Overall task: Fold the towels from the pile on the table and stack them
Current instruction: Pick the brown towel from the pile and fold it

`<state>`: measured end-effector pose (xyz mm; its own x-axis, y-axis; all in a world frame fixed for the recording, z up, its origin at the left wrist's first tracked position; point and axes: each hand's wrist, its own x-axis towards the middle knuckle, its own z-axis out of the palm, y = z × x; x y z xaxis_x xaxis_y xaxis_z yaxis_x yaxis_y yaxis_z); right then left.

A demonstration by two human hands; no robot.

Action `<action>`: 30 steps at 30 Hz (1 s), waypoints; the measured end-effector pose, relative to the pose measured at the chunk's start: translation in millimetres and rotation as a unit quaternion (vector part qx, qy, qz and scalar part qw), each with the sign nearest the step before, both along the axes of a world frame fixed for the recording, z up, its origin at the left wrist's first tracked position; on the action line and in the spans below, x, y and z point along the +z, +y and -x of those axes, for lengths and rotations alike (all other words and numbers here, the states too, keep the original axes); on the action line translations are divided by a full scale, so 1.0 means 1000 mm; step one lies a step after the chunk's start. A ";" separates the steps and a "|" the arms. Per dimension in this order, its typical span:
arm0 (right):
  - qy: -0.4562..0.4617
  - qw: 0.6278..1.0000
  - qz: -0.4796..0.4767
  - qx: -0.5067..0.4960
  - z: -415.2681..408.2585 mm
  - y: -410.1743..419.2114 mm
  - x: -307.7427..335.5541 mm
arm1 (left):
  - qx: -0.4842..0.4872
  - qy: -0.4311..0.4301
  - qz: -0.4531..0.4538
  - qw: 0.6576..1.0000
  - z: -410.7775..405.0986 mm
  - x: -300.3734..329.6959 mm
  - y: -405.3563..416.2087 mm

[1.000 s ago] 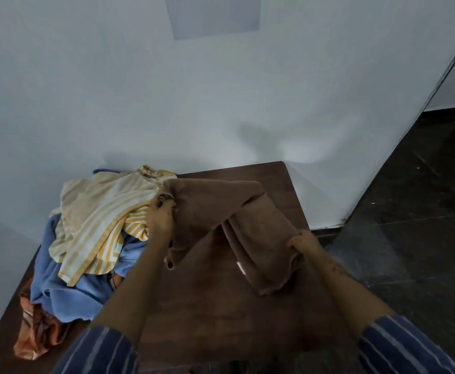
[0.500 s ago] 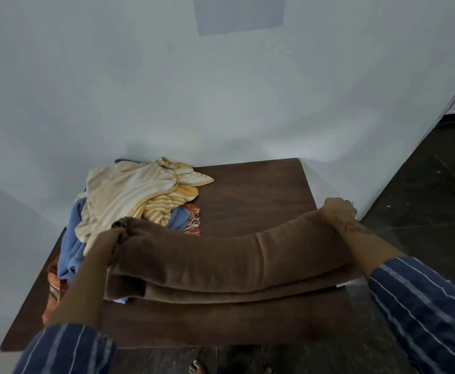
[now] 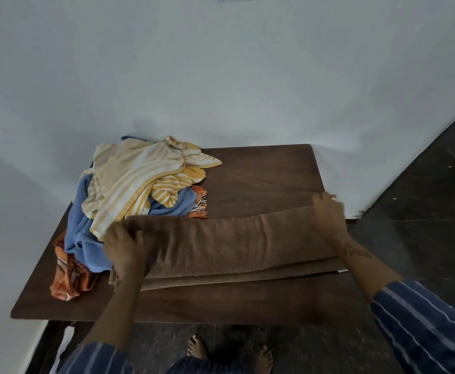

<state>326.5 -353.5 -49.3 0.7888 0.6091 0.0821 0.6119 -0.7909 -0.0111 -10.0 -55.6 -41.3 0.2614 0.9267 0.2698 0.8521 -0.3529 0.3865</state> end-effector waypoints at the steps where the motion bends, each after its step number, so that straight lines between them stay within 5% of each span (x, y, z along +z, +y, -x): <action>1: 0.034 0.997 -0.017 0.067 0.014 0.000 -0.005 | -0.051 0.026 -0.047 0.997 -0.004 -0.007 -0.014; 4: 0.207 0.975 -0.051 0.065 0.054 0.002 -0.022 | -0.137 0.006 0.010 0.990 -0.010 -0.027 -0.059; 6: 0.252 0.941 -0.204 -0.099 0.076 -0.007 -0.044 | 0.031 -0.100 0.184 0.977 -0.007 -0.038 -0.081; 8: 0.309 0.775 -0.404 -0.375 0.093 -0.018 -0.058 | 0.256 -0.294 0.331 0.859 0.003 -0.045 -0.089; 10: 0.337 0.590 -0.515 -0.522 0.103 -0.032 -0.066 | 0.329 -0.448 0.363 0.748 0.011 -0.050 -0.080; 12: 0.369 0.509 -0.560 -0.540 0.103 -0.038 -0.067 | 0.289 -0.510 0.390 0.710 0.013 -0.051 -0.064; 14: 0.385 0.500 -0.557 -0.540 0.096 -0.038 -0.064 | 0.259 -0.504 0.419 0.710 0.010 -0.050 -0.057; 18: 0.408 0.510 -0.534 -0.537 0.085 -0.027 -0.050 | 0.349 -0.472 0.383 0.713 0.007 -0.052 -0.049; 22: 0.444 0.498 -0.523 -0.531 0.079 -0.027 -0.042 | 0.337 -0.525 0.405 0.668 0.008 -0.042 -0.043; 27: 0.408 0.527 -0.515 -0.539 0.071 -0.027 -0.039 | 0.321 -0.505 0.369 0.711 0.015 -0.035 -0.033; 30: 0.357 0.541 -0.545 -0.532 0.067 -0.021 -0.018 | 0.323 -0.515 0.360 0.708 0.015 -0.025 -0.023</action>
<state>259.5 -374.4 -67.7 0.7128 -0.3244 -0.6218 -0.6512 0.0232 -0.7586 -24.6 -79.1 -66.3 -0.2714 0.7578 -0.5934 -0.1179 0.5858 0.8019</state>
